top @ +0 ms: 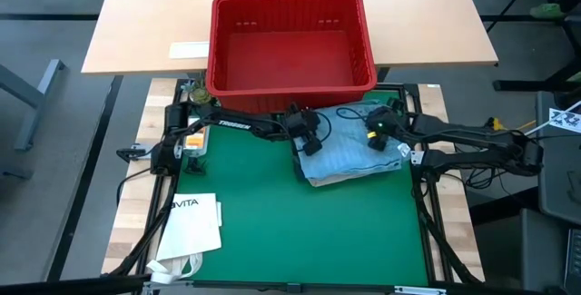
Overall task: Fold Laundry from Bin
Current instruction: Stack the light blue pants on top of the gray shorts
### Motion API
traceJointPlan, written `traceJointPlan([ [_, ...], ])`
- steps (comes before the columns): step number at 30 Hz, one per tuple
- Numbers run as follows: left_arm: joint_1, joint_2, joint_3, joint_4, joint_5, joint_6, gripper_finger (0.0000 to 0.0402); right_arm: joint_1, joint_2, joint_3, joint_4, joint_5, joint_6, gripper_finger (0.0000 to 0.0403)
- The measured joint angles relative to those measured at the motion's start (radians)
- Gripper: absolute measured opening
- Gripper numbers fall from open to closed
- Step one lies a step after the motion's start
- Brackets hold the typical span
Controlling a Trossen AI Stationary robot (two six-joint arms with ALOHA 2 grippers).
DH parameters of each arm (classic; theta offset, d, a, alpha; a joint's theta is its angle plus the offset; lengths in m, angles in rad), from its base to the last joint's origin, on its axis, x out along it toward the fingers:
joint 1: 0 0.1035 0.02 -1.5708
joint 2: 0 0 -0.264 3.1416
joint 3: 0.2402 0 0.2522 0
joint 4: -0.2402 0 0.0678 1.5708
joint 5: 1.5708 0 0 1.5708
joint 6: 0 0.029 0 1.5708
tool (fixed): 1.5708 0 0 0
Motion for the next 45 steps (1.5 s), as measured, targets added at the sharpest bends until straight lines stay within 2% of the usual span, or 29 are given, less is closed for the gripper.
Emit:
traceJointPlan([
  [10,-0.002,-0.111,-0.005,-0.023,-0.003,0.002,0.0105,0.000,-0.071,0.189,-0.216,-0.018,-0.017,0.0193],
  [15,-0.004,-0.141,-0.004,-0.029,-0.006,0.002,0.0105,0.000,-0.090,0.245,-0.243,-0.054,-0.013,0.0193],
  [20,0.011,-0.139,-0.003,-0.095,-0.045,-0.008,0.0105,0.000,-0.091,0.223,-0.234,-0.065,-0.013,0.0193],
  [24,0.023,-0.119,-0.011,-0.164,-0.043,-0.097,0.0105,0.000,-0.091,0.139,-0.205,-0.062,-0.004,0.0193],
  [34,0.027,-0.092,-0.067,-0.141,-0.002,-0.152,0.0105,0.000,-0.094,-0.028,-0.070,-0.073,0.052,0.0193],
  [41,0.027,-0.092,-0.067,-0.142,0.002,-0.161,0.0105,0.000,-0.097,-0.025,-0.075,-0.083,0.051,0.0193],
  [45,0.019,-0.107,-0.048,-0.155,0.014,-0.213,0.0105,0.000,-0.111,0.060,-0.192,-0.099,0.036,0.0193],
])
